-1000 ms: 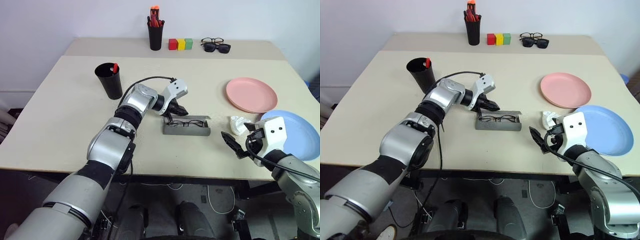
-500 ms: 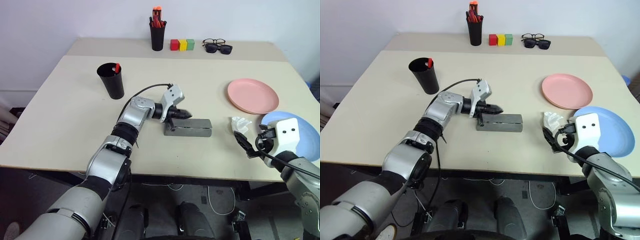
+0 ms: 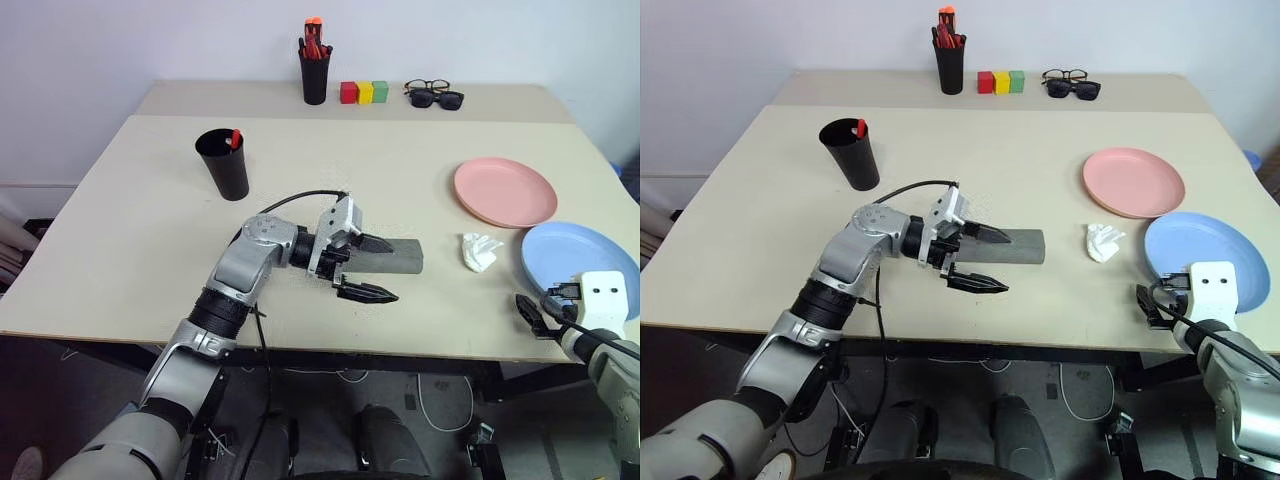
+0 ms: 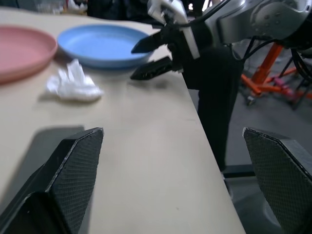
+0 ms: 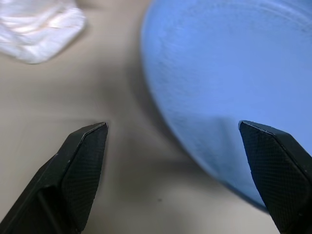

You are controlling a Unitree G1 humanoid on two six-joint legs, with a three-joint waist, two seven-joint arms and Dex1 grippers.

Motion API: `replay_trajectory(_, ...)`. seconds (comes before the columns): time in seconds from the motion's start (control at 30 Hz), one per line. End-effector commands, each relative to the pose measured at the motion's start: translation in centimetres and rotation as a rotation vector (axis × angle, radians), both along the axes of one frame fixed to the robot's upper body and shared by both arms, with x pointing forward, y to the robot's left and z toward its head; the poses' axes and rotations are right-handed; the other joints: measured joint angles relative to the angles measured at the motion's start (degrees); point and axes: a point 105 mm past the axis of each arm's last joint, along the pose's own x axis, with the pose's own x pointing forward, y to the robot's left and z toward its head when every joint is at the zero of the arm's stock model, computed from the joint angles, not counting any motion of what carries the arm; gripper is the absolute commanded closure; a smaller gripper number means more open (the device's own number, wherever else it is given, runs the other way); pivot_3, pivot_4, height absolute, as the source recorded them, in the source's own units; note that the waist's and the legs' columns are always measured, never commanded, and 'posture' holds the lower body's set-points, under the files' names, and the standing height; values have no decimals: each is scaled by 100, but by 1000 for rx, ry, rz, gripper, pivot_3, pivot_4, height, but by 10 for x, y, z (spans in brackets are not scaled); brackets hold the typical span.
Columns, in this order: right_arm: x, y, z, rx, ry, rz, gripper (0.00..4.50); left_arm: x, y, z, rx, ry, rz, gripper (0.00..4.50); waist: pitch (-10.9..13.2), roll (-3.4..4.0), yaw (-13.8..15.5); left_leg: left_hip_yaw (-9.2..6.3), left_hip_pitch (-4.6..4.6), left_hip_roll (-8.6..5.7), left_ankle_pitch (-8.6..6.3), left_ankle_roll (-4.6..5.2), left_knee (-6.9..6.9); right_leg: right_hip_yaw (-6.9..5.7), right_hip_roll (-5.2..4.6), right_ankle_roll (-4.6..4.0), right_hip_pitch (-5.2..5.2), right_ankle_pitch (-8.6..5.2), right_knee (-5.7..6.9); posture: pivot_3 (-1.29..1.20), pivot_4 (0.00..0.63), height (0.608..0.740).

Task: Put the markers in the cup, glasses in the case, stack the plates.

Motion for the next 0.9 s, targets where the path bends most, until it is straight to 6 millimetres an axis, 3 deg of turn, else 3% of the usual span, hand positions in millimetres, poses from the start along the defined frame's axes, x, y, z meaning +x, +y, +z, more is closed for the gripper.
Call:
replay_trajectory(0.03, 8, -6, 10, -47, -35, 9, 114, 0, -4, 10, -7, -93, 1, 72, 0, 0, -1, 0, 0, 0, 0, 0, 0, 0, 0, 0, 0, 0, 0, 0, 150, 740)
replay_trajectory(0.07, 11, -5, 11, -41, -42, 15, 114, 1, -5, 10, -9, -101, 6, 72, 0, 0, -14, 0, 0, 0, 0, 0, 0, 0, 0, 0, 0, 0, 0, 0, 150, 740)
replay_trajectory(0.17, 17, -6, 9, -17, -46, 21, 910, 2, -5, 11, -6, -126, 14, 0, 0, 1, -27, 1, 3, 2, 0, 0, -2, 0, 2, 0, 0, 0, 0, 0, 150, 740)
replay_trajectory(0.4, 25, -10, 16, -61, -62, 4, 4403, 7, -1, 11, -7, -125, 51, 0, 0, 1, 7, 0, 2, 0, 0, 1, -1, -2, -1, 0, 1, 0, -1, 0, 150, 740)
replay_trajectory(0.47, 25, -14, 22, -129, -63, -9, 4465, 8, -1, 10, -6, -126, 59, 0, 0, 1, 12, -1, 1, 0, 0, 1, -1, -3, -2, 0, 2, 0, -2, 0, 150, 740)
replay_trajectory(0.67, 46, -20, 79, -339, -213, -44, 4465, 13, 1, 9, -19, -120, 118, 0, -1, 3, -43, 1, 2, 0, 0, 1, -2, -2, -2, 0, 2, 0, -3, 0, 150, 740)
replay_trajectory(0.8, 80, -9, 108, -386, -292, 46, 4465, 16, 4, 10, -27, -114, 157, 0, -1, 5, -65, 1, 6, 3, 0, 1, -3, -1, 4, 0, 2, 0, -1, 0, 150, 740)
replay_trajectory(0.9, 109, 0, 114, -435, -292, 143, 4465, 18, 7, 8, -28, -112, 190, 0, -1, 4, -58, 6, 7, 2, 1, 1, -3, -1, 2, 0, 2, 0, -3, 0, 150, 740)
